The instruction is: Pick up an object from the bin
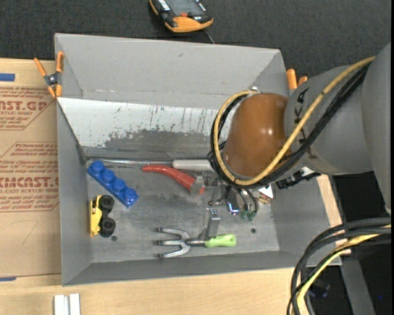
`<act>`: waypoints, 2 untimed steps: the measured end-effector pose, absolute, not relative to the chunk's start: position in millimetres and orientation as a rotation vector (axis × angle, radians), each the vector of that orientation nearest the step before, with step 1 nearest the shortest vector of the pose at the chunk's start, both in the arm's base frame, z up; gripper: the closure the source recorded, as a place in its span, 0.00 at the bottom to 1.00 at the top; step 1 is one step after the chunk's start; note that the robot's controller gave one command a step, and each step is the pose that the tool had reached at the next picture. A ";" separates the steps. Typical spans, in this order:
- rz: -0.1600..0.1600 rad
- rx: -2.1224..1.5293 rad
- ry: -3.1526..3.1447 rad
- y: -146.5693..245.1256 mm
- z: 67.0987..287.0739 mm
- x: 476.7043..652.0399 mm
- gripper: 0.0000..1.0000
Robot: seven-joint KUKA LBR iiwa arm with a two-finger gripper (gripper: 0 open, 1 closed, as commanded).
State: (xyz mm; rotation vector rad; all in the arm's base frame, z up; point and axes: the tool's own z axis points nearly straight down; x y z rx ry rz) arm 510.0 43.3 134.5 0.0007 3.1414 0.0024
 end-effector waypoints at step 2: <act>0.002 -0.675 3.067 79.3 85.4 498.1 0.00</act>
Offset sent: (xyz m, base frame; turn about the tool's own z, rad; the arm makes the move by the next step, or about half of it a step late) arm -0.0162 0.0469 -0.0645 -0.5628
